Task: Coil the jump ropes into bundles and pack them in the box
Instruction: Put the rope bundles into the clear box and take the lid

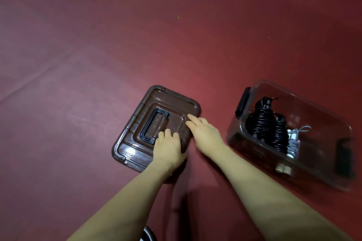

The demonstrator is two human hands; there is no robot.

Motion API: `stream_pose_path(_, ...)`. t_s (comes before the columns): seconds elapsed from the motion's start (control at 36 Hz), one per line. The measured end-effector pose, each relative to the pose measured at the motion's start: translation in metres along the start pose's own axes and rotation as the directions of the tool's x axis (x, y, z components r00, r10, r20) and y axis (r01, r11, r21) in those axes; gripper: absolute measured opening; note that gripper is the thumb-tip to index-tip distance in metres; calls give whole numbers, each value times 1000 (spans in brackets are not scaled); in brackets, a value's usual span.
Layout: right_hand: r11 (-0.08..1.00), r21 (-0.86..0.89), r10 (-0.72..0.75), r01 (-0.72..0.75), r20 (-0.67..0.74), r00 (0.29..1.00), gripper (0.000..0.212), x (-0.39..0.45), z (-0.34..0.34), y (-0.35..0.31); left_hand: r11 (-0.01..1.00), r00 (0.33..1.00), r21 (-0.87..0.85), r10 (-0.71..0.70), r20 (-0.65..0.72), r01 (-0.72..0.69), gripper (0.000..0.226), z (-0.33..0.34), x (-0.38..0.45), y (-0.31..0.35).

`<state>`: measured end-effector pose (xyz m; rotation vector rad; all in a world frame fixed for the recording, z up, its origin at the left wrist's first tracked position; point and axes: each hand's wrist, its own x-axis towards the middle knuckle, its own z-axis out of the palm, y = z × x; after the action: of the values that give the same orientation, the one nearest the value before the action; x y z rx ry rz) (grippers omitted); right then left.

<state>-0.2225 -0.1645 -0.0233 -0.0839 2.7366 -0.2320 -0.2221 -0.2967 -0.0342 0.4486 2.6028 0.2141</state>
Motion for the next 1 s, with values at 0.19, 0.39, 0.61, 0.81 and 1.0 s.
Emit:
stream_pose_path(0.19,999,-26,17,-20,-79,997,34,4,6,0,999,1000,-33,-14,19,14,47,-6,-3,10)
stream_pose_path(0.39,977,-211,-82,31,-237,968,26,0,-18,-3,999,999,20,41,-12,-40,47,-27,-16,2)
stream_pose_path(0.61,965,-257,-47,-54,-371,928,38,-27,-70,-7,985,984,147,115,-138,-94,56,-74,-26,8)
stream_pose_path(0.81,956,-214,90,-203,-444,892,34,-76,-115,21,961,922,222,230,-312,-164,36,-109,-33,49)
stream_pose_path(1.0,945,-149,190,-292,-479,857,32,-143,-128,67,963,928,186,243,-284,-196,54,-123,-47,118)
